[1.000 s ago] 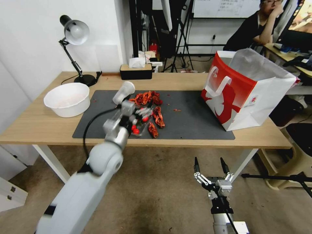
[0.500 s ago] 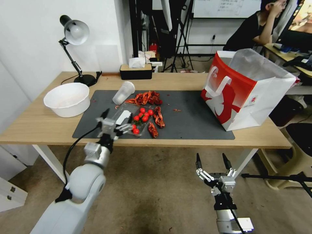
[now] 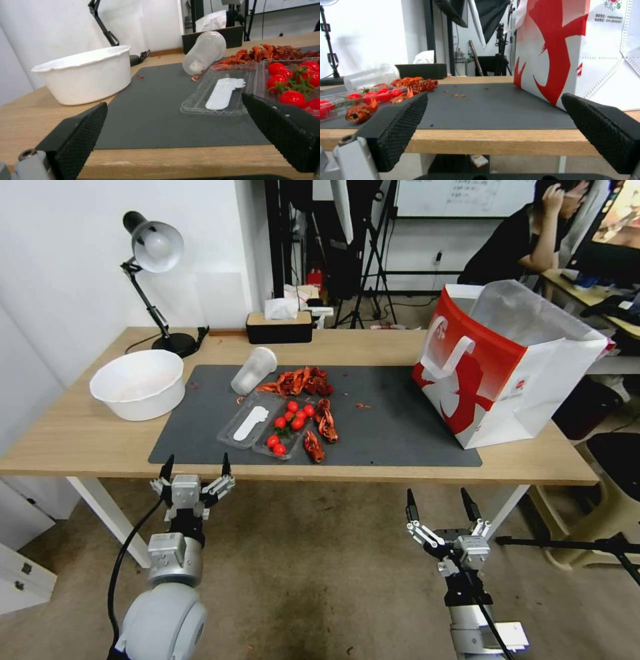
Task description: Pick up the trash from the table and place it into the takeout bag.
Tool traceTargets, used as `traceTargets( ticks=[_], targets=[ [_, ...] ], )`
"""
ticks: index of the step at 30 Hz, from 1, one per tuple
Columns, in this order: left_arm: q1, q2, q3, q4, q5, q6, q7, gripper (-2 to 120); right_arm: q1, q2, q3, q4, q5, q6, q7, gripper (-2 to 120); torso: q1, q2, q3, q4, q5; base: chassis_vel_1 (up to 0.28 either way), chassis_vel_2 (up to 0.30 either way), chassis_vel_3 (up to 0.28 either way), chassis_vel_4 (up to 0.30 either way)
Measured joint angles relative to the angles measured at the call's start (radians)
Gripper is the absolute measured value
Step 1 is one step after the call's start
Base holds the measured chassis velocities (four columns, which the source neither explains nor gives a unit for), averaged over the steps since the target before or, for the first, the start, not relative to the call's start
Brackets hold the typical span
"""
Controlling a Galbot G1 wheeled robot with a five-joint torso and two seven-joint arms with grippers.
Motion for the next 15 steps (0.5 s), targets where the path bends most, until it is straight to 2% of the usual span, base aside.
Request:
traceTargets(
  ticks=[15],
  targets=[
    [0.0,-0.006,-0.005,0.028,-0.014,-0.022,0.034,100,0.017,-0.01,-0.006,-0.022,0.019,-0.015,0.002,100,0.0,0.0,0.0,0.0,-0.0001,0.0,0.0,0.0,0.0]
  ],
)
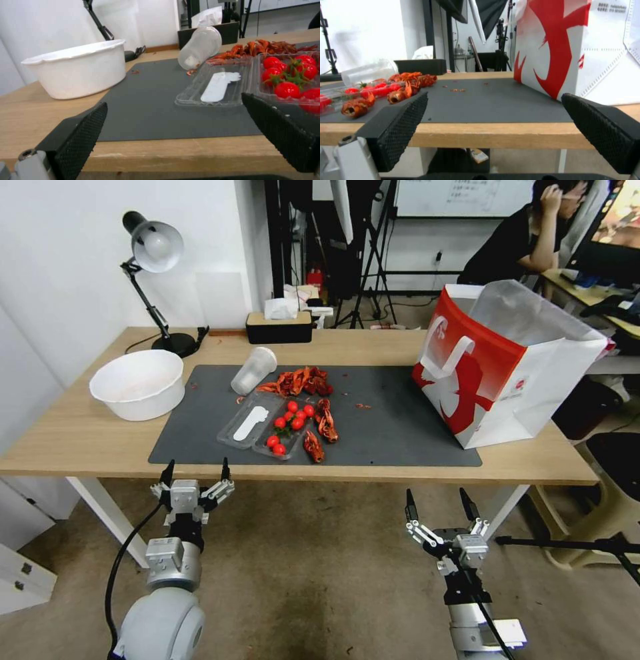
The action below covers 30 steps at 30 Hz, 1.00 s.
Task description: Pick up the trash from the table and place it into the takeout bag.
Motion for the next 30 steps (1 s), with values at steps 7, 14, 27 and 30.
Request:
traceTargets(
  ticks=[7,14,27,30],
  targets=[
    [-0.043,0.021,0.006,0.016,-0.032,0.001,0.005,100,0.004,-0.006,0.0,-0.004,0.005,-0.006,0.0,100,0.0,0.0,0.0,0.0002,0.0,0.0,0.0,0.0,0.0],
    [-0.192,0.09,0.045,0.053,-0.195,0.017,0.043,100,0.009,-0.006,-0.001,-0.004,0.005,-0.014,0.0,100,0.0,0.0,0.0,-0.0001,-0.0002,0.0,0.0,0.0,0.0],
    [-0.595,0.256,0.209,0.262,-0.36,0.075,0.08,100,0.027,-0.018,-0.003,-0.021,0.004,-0.035,0.001,100,0.0,0.0,0.0,0.0003,-0.0002,0.0,0.0,0.0,0.0],
    [-0.673,0.265,0.24,0.322,-0.375,0.076,0.085,100,0.032,-0.016,-0.003,-0.025,0.003,-0.041,0.002,100,0.0,0.0,0.0,-0.0002,0.0002,0.0,0.0,0.0,0.0]
  ],
)
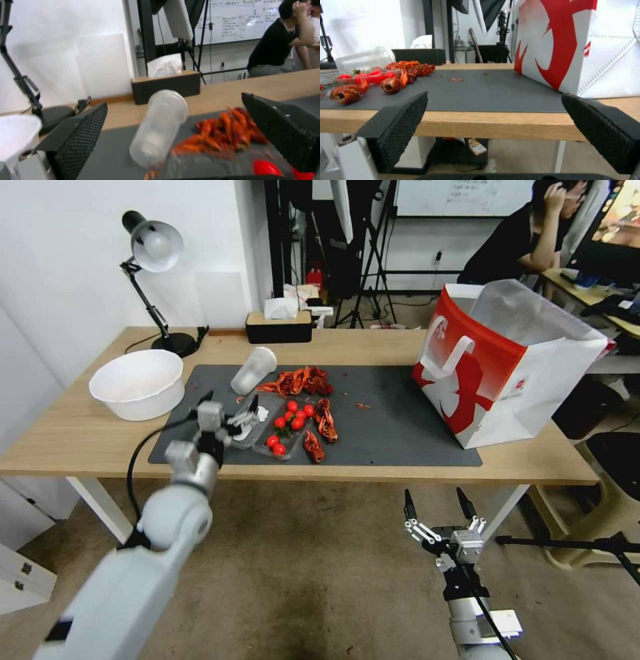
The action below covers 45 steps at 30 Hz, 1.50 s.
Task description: Pick up the trash from the table and place it into the takeout bag.
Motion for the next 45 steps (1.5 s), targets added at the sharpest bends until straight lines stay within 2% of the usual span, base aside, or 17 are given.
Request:
traceTargets(
  ticks=[2,7,10,11,14,16,18,20,23,32,45],
  targets=[
    [-0.079,0.004,0.042,0.057,-0.037,0.012,0.009,100,0.006,0.002,0.0,-0.002,0.0,-0.007,0.0,100,0.0,0.0,0.0,0.0005,-0.0002,0.0,0.0,0.0,0.0],
    [-0.169,0.002,0.1,0.131,-0.068,0.036,0.026,100,0.012,0.004,0.002,-0.007,0.0,-0.012,0.002,100,0.0,0.0,0.0,0.0003,-0.0003,0.0,0.0,0.0,0.0],
    [-0.261,-0.006,0.164,0.21,-0.086,0.054,0.045,100,0.014,0.007,0.004,-0.016,0.0,-0.012,0.003,100,0.0,0.0,0.0,0.0004,0.0,0.0,0.0,0.0,0.0],
    [-0.261,-0.006,0.164,0.21,-0.086,0.054,0.045,100,0.014,0.007,0.004,-0.016,0.0,-0.012,0.003,100,0.0,0.0,0.0,0.0004,0.0,0.0,0.0,0.0,0.0],
    [-0.358,-0.014,0.222,0.281,-0.096,0.083,0.078,100,0.015,0.012,0.006,-0.027,0.002,-0.011,0.004,100,0.0,0.0,0.0,0.0001,0.0003,0.0,0.0,0.0,0.0],
    [-0.363,-0.015,0.225,0.285,-0.096,0.087,0.079,100,0.015,0.012,0.006,-0.027,0.002,-0.011,0.004,100,0.0,0.0,0.0,0.0001,0.0002,0.0,0.0,0.0,0.0],
    [-0.434,-0.025,0.272,0.346,-0.097,0.114,0.089,100,0.016,0.014,0.009,-0.036,0.003,-0.009,0.005,100,0.0,0.0,0.0,0.0003,-0.0005,0.0,0.0,0.0,0.0],
    [-0.455,-0.028,0.285,0.365,-0.097,0.122,0.093,100,0.016,0.014,0.009,-0.038,0.004,-0.008,0.005,100,0.0,0.0,0.0,0.0003,0.0,0.0,0.0,0.0,0.0],
    [-0.529,-0.044,0.326,0.447,-0.097,0.167,0.111,100,0.017,0.015,0.01,-0.044,0.006,-0.005,0.006,100,0.0,0.0,0.0,0.0001,-0.0003,0.0,0.0,0.0,0.0],
    [-0.592,-0.055,0.36,0.548,-0.085,0.266,0.114,100,0.031,-0.001,0.006,-0.064,0.024,-0.001,0.006,100,0.0,0.0,0.0,0.0005,-0.0002,0.0,0.0,0.0,0.0],
    [-0.666,-0.082,0.397,0.644,-0.102,0.33,0.116,100,0.033,-0.014,0.003,-0.074,0.031,0.012,0.004,100,0.0,0.0,0.0,0.0003,-0.0001,0.0,0.0,0.0,0.0]
  ],
)
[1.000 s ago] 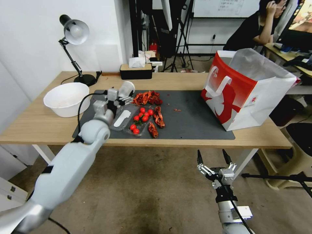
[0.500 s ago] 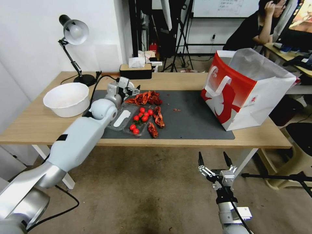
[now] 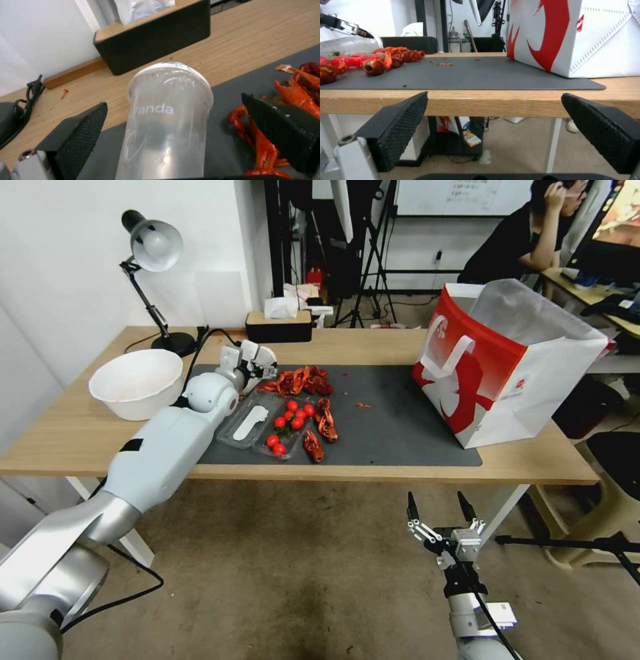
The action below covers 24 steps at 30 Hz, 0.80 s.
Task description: Pick up the trash from the table and place it into the takeout bag.
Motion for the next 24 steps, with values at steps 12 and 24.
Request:
traceTargets(
  ticks=[12,24],
  targets=[
    [-0.061,-0.04,0.036,0.101,-0.01,0.038,0.042,100,0.001,-0.01,-0.001,-0.003,0.005,0.005,-0.001,100,0.0,0.0,0.0,-0.0001,0.0,0.0,0.0,0.0,0.0],
    [-0.085,-0.049,0.046,0.141,-0.012,0.061,0.059,88,0.004,-0.009,-0.004,-0.008,0.006,0.005,-0.001,100,0.0,0.0,0.0,0.0001,-0.0001,0.0,0.0,0.0,0.0]
  ],
)
